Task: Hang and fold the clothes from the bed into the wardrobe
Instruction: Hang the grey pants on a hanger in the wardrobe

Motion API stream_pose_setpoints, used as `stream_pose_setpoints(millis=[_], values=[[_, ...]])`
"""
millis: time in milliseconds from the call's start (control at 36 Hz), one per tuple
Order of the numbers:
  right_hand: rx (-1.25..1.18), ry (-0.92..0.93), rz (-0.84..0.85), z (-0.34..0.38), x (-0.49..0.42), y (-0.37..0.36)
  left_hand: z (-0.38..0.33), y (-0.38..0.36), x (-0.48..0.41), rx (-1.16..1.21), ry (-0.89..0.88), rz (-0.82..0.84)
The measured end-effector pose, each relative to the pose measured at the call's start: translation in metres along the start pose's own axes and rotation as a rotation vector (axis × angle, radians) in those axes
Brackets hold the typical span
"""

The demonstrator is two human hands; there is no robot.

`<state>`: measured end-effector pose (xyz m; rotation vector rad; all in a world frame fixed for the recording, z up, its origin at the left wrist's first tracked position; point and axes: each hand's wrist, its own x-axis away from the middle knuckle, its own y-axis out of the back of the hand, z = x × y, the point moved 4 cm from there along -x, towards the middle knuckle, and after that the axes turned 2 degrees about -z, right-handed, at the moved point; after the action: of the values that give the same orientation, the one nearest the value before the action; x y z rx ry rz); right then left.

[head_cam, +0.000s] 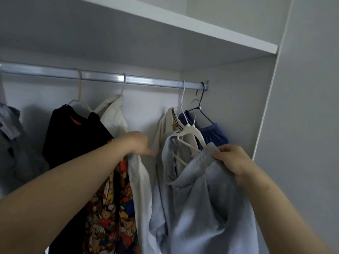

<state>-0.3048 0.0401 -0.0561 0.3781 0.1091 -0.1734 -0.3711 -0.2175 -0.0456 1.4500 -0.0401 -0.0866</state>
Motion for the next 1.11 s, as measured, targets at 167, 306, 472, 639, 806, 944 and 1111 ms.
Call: stream_pose_setpoints(millis=[167, 306, 472, 639, 806, 944, 1111], values=[[-0.101, -0.025, 0.076, 0.020, -0.012, -0.041, 0.019, 0.029, 0.007, 0.068, 0.038, -0.372], [-0.196, -0.037, 0.105, 0.042, -0.025, -0.066, 0.034, 0.034, 0.012, 0.134, 0.142, -0.407], [-0.349, -0.186, 0.143, 0.048, -0.033, -0.090, 0.045, 0.032, 0.013, 0.286, 0.215, -0.310], [-0.376, -0.250, 0.116, 0.033, -0.029, -0.093, 0.060, 0.022, 0.013, 0.570, 0.264, -0.312], [-0.457, -0.250, 0.087, 0.023, -0.018, -0.083, 0.059, 0.008, 0.006, 0.763, 0.257, -0.386], [-0.398, -0.165, 0.026, 0.013, -0.001, -0.085, 0.059, -0.003, 0.000, 0.900, 0.286, -0.508], [-0.403, -0.136, 0.078, 0.003, 0.019, -0.114, 0.052, -0.007, -0.003, 0.999, 0.305, -0.582]])
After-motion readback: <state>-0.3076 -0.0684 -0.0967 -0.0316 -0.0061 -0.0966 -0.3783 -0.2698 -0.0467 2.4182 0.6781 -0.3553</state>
